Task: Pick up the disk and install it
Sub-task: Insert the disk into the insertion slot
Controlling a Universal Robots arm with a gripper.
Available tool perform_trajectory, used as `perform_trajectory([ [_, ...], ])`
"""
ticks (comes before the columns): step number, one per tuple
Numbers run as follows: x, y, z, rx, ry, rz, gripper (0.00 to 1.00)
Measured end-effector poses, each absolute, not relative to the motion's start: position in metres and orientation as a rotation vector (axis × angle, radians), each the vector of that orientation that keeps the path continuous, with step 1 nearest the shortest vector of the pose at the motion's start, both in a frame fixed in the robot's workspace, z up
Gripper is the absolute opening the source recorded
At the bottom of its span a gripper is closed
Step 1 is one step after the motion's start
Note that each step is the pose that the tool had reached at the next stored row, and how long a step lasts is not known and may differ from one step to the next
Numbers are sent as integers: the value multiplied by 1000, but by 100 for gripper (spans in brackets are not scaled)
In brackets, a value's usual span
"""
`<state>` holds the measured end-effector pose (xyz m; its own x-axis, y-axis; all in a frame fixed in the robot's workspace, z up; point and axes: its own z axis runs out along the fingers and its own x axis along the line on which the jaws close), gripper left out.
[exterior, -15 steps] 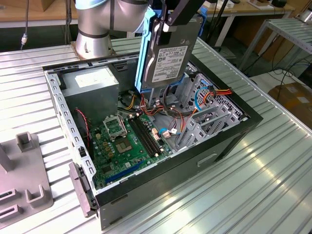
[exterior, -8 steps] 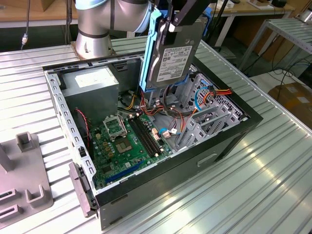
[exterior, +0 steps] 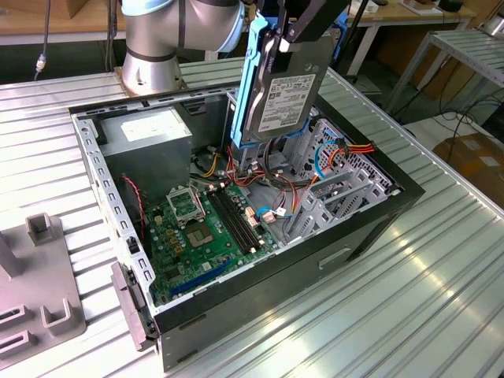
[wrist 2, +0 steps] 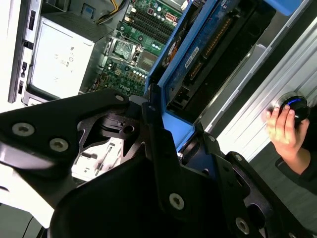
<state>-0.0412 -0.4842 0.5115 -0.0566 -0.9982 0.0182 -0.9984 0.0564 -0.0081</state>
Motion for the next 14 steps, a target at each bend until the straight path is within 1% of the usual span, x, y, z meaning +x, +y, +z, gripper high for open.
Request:
perform_trajectory([
  [11,-41,-485,511,2153,-2277,29,37],
  [14,-41,-500,510,2152,-2277,29,37],
])
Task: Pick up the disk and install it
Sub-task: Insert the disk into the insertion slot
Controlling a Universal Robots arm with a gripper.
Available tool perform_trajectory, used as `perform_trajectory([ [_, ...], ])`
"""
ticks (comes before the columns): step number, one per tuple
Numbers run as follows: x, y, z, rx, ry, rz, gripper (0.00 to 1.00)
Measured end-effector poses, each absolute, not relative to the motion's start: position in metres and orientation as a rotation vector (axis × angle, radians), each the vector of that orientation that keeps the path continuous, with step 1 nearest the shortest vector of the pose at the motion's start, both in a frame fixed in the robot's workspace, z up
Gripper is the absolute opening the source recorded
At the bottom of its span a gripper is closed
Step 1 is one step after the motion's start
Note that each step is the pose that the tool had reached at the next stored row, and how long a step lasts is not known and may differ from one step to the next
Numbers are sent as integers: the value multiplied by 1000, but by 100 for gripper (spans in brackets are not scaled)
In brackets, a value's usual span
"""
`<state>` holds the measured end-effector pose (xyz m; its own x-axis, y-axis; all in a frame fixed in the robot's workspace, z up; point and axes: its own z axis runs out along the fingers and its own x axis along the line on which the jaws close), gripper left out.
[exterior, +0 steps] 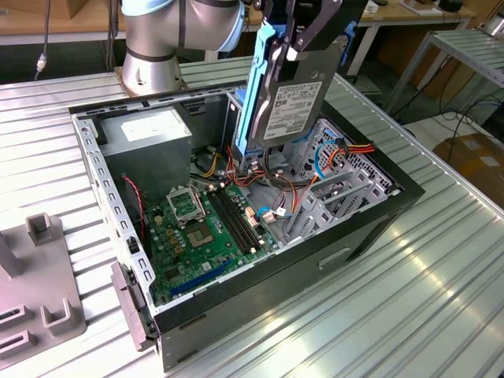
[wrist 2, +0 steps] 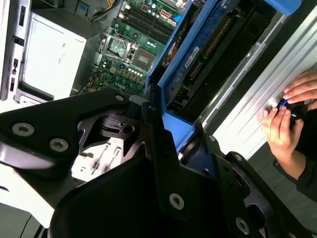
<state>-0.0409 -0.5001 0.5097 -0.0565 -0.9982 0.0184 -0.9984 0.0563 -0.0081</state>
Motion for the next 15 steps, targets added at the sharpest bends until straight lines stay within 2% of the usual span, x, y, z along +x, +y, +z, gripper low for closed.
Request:
perform_trajectory([
  [5,-40,-511,507,2151,-2276,31,37],
  [15,-1,-513,501,2149,-2273,38,37],
])
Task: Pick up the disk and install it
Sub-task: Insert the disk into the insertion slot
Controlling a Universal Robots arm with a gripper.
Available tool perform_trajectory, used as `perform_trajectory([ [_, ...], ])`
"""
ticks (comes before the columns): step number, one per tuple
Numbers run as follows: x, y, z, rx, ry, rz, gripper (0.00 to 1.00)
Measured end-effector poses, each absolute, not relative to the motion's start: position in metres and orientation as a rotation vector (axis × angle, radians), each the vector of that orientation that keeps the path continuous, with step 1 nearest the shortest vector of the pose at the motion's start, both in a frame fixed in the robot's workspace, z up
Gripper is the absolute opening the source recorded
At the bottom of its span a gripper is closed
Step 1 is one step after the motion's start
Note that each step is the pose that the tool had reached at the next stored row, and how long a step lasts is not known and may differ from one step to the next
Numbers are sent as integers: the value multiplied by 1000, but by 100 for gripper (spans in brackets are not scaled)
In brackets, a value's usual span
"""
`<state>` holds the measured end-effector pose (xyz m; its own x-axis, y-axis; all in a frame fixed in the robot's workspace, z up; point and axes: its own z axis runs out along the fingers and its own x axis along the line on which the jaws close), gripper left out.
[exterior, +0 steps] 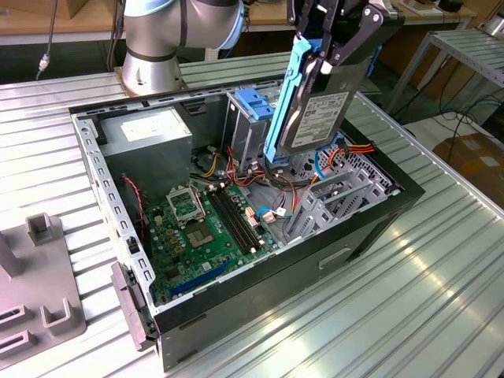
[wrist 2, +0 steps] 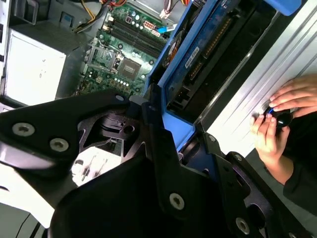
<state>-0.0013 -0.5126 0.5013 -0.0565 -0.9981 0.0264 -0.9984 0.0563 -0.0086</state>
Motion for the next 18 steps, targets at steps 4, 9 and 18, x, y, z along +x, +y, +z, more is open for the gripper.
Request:
perform_trajectory([
  [4,16,-512,500,2148,-2273,39,37],
  [9,20,-513,500,2148,-2273,38,37],
  [18,24,-527,499,2148,-2273,39,37],
])
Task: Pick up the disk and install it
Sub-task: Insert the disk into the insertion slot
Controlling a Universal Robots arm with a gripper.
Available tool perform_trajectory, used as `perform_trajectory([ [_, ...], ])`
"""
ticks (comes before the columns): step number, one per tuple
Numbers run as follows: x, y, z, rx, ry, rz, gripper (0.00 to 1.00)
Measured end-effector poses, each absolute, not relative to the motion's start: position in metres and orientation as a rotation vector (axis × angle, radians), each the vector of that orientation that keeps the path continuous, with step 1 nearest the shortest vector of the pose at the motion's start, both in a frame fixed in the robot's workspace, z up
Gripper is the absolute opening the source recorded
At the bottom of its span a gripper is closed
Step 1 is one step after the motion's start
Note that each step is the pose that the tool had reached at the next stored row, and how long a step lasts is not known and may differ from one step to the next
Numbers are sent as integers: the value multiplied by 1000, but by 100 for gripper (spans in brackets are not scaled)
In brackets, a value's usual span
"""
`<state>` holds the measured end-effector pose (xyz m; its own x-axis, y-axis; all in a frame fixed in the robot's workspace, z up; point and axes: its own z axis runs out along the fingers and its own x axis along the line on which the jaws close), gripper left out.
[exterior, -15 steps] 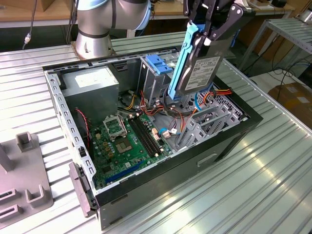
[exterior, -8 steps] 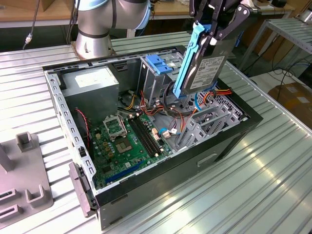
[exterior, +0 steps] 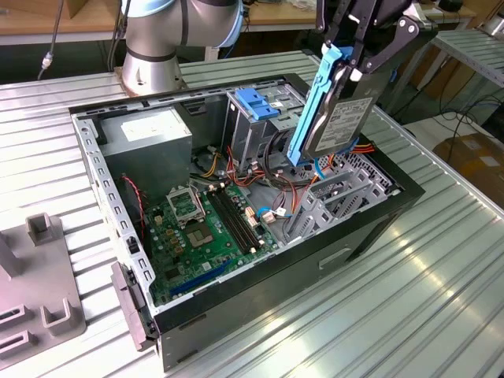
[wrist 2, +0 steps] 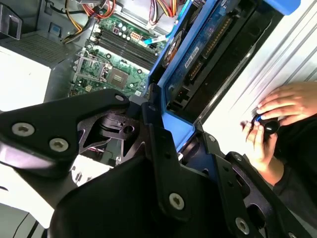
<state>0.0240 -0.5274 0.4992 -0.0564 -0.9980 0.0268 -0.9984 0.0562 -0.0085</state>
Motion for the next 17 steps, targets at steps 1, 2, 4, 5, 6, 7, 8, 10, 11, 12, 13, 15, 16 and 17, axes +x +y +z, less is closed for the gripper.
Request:
perform_trajectory([
  [1,26,-528,499,2149,-2273,38,37],
  [2,29,-528,499,2149,-2273,38,37],
  [4,34,-528,499,2148,-2273,38,37],
  [5,37,-528,499,2149,-2273,38,37],
  [6,39,-529,499,2148,-2273,38,37],
  [7,42,-529,498,2148,-2273,39,37],
  [8,43,-532,498,2148,-2273,38,37],
  [10,43,-539,496,2149,-2273,38,37],
  [11,44,-543,496,2149,-2273,38,37],
  [12,44,-547,495,2148,-2273,39,37],
  [13,44,-550,495,2148,-2273,39,37],
  [15,48,-553,493,2148,-2273,39,37],
  [16,50,-553,492,2148,-2273,40,37],
  [17,51,-553,491,2148,-2272,40,37],
])
